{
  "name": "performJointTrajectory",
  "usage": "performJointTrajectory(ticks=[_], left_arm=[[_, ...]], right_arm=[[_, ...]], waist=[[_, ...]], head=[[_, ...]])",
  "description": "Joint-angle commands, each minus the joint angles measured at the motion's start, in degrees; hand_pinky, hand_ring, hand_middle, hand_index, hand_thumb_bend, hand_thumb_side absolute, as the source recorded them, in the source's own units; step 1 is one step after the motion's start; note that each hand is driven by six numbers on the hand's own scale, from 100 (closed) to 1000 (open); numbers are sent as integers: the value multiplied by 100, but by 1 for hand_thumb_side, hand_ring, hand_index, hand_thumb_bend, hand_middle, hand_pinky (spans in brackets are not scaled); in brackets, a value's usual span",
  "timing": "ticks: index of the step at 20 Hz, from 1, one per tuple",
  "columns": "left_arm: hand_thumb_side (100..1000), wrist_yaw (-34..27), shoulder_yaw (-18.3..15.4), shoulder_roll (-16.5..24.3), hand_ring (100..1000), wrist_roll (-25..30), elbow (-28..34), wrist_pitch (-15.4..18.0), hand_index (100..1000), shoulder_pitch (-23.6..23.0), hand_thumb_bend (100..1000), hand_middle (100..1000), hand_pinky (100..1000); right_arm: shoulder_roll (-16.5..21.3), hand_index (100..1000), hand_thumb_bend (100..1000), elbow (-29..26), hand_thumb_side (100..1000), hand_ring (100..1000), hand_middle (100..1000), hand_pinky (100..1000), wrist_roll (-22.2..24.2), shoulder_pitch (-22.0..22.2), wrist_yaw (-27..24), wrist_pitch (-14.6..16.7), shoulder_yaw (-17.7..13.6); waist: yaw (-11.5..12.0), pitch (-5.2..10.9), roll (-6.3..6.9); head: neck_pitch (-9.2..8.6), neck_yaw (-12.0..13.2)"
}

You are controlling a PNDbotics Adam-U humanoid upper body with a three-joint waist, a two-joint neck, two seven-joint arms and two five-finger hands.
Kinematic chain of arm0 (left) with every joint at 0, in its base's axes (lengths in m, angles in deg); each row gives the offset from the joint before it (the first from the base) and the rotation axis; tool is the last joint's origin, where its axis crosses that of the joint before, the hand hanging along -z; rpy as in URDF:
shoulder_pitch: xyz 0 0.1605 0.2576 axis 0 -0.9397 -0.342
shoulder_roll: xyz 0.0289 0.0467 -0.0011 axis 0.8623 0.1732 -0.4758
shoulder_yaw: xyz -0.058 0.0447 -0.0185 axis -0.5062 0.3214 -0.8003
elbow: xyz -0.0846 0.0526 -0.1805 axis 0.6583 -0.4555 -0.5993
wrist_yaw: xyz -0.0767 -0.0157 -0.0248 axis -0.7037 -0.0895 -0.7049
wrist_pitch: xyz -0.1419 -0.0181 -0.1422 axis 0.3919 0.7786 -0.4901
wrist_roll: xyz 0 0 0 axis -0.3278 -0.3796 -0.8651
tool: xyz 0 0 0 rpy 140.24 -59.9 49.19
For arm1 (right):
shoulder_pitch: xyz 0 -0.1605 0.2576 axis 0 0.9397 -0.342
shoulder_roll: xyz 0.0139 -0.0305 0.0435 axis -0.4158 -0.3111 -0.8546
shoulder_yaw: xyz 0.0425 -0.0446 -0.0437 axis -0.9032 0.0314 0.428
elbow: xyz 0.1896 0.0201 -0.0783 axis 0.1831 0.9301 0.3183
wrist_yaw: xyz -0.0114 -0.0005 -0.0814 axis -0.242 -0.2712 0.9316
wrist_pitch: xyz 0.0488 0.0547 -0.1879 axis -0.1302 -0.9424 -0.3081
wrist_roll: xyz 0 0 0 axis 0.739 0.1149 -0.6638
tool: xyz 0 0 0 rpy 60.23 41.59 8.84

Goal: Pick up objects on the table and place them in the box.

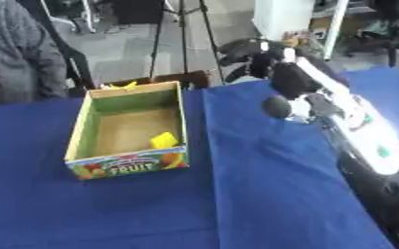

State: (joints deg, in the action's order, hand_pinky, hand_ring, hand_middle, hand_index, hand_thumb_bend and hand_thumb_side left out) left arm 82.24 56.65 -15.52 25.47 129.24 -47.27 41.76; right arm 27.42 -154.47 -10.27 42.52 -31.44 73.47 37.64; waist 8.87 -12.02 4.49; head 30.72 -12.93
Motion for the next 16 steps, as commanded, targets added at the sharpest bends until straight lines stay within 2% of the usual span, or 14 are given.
performJointTrajectory(ticks=[1,4,7,12,16], left_arm=[[672,56,-139,119,611,-144,5,16,782,17,452,602,561],[674,59,-189,107,607,-251,-83,24,779,-3,435,597,558],[711,54,-205,103,607,-320,-151,42,778,-5,415,598,558],[744,36,-200,84,606,-381,-206,60,772,-1,380,597,557],[765,25,-194,73,605,-402,-215,54,770,-14,359,596,557]], right_arm=[[88,816,586,-431,606,853,850,727,-196,332,-145,-195,-358],[-74,807,587,-540,593,842,840,711,-370,767,-47,-342,-498],[-293,801,561,-603,622,835,831,701,-497,1117,102,-473,-601],[-653,790,550,-657,630,822,817,690,-635,1530,428,-647,-720],[-860,784,551,-690,632,815,810,684,-729,1685,600,-736,-773]], waist=[[-53,106,-20],[-148,106,-14],[-190,101,-10],[-198,96,-1],[-199,107,14]], head=[[13,114],[-43,230],[-38,272],[93,299],[223,307]])
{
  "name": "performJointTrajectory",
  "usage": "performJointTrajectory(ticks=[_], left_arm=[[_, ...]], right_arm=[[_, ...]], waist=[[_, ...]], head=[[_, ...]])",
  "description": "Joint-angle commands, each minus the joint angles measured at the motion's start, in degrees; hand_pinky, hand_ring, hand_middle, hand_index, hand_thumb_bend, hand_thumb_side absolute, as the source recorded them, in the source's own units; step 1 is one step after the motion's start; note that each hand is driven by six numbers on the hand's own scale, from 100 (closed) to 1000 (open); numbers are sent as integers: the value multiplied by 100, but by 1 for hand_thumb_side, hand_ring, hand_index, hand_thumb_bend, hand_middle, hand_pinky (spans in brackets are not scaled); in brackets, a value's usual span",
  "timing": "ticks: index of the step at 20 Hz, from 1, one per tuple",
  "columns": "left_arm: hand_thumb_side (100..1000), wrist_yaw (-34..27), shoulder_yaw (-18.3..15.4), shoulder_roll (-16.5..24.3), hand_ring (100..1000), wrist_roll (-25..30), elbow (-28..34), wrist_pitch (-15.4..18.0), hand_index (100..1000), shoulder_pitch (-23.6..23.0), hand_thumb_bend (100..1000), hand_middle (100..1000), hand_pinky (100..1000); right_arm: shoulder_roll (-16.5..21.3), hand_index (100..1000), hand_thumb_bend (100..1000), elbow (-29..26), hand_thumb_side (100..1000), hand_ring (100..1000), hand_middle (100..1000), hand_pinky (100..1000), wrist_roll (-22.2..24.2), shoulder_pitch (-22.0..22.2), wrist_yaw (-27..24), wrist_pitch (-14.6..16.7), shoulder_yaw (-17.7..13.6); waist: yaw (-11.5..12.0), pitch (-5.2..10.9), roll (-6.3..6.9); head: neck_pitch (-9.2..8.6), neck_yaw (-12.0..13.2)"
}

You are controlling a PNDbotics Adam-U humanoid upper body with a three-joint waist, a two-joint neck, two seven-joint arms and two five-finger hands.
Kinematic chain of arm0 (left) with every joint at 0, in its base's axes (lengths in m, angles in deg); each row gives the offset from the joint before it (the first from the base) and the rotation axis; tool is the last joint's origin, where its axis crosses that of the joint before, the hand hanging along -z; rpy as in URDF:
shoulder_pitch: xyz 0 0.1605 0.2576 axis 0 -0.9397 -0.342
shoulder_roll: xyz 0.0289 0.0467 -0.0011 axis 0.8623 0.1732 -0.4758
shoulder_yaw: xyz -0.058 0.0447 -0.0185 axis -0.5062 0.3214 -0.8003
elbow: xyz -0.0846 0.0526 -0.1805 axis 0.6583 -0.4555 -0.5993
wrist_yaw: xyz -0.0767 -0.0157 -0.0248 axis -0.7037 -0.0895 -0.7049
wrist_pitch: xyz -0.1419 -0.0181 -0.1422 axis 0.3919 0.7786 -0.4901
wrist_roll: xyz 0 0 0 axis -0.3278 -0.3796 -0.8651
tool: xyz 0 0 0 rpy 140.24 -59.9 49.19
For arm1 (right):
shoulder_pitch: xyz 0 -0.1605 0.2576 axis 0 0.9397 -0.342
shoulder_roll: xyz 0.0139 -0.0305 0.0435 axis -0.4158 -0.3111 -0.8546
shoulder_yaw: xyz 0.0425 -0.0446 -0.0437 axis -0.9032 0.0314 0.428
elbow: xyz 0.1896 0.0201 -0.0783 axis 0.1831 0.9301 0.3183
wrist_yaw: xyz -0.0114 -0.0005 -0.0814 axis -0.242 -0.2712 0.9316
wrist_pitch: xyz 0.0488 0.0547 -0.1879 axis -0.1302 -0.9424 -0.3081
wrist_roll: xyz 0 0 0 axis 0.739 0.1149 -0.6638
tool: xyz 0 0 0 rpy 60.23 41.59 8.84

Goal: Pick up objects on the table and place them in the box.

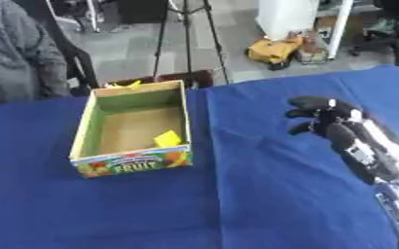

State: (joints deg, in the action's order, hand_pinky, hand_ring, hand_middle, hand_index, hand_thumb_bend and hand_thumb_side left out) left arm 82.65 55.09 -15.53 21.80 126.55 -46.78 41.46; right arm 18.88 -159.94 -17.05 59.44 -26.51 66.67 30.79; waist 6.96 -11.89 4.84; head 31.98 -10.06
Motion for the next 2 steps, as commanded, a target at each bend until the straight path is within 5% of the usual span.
performJointTrajectory(ticks=[1,2], left_arm=[[773,-19,-35,69,605,-37,53,4,769,11,351,596,557],[776,-23,-33,65,605,-39,51,3,769,7,347,596,557]], right_arm=[[-43,784,551,-152,632,815,810,684,-69,11,129,-76,-95],[-78,784,554,-164,631,814,809,683,-81,27,147,-94,-100]], waist=[[-8,97,-18],[-5,99,-16]], head=[[156,12],[211,5]])
